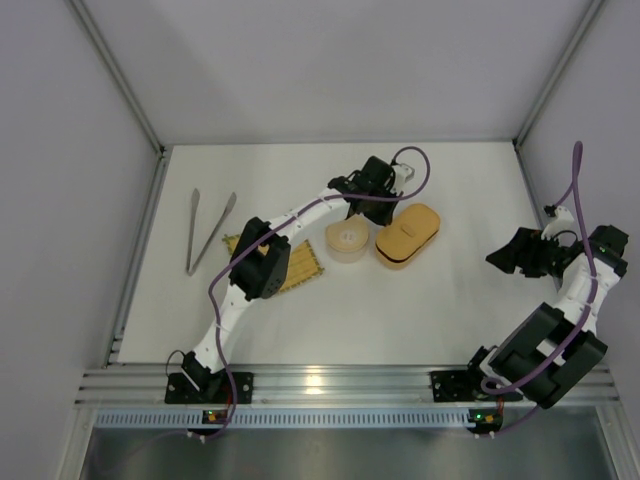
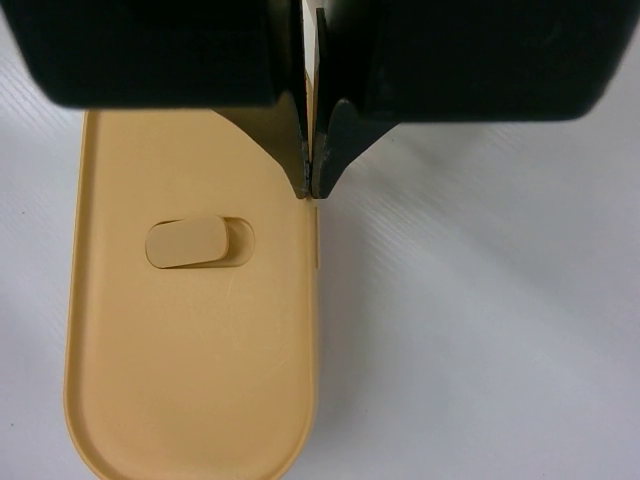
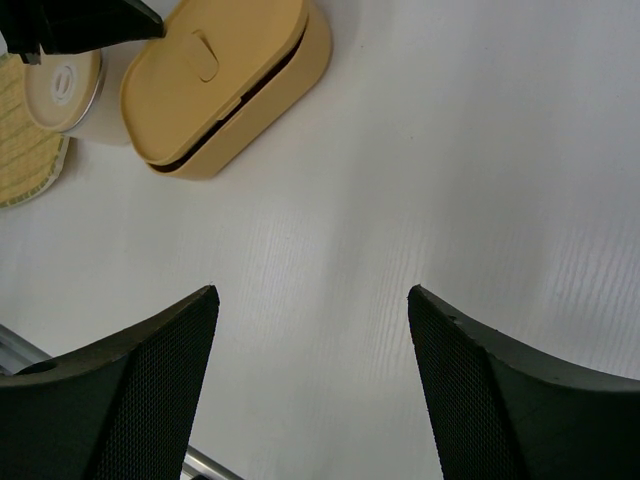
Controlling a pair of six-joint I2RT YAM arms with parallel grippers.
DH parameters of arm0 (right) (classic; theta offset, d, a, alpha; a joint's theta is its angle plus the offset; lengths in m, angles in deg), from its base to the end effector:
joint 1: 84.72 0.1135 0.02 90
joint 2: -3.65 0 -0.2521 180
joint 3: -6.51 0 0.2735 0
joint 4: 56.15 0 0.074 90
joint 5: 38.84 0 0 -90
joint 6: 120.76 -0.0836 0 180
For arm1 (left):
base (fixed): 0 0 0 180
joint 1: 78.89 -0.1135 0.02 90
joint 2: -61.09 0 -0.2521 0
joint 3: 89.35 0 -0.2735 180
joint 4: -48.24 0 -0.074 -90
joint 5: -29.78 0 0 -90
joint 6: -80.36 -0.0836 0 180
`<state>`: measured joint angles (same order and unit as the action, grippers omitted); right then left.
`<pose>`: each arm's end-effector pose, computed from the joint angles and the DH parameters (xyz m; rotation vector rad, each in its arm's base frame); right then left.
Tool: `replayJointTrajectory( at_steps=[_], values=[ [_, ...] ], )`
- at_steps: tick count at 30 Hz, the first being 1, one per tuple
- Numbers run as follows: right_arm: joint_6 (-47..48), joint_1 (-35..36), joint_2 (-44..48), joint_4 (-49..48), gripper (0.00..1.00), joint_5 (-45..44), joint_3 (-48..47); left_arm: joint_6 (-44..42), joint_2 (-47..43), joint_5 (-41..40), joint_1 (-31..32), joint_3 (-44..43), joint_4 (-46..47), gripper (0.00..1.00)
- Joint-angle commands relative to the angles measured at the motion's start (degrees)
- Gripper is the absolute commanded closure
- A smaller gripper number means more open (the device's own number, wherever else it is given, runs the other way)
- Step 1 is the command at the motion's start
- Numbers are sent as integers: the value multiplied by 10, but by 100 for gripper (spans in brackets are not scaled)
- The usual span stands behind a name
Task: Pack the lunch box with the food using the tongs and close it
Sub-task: Close the box lid on the packing box.
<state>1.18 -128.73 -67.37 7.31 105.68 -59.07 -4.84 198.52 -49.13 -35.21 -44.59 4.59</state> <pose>0.2303 -0.1278 0.2117 0.0214 2.2153 0.6430 0.4139 -0.4175 0.1617 0.9038 2.2716 -0.6231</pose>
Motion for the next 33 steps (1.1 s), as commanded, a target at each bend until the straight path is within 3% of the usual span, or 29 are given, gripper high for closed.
replayJointTrajectory(
  at_steps=[1, 33],
  values=[
    [22, -5, -3, -24, 24, 23, -1, -1, -7, 12, 3, 14, 29, 100],
    [20, -4, -5, -27, 24, 33, 0, -15, -94, 8, 4, 84, 29, 100]
  ],
)
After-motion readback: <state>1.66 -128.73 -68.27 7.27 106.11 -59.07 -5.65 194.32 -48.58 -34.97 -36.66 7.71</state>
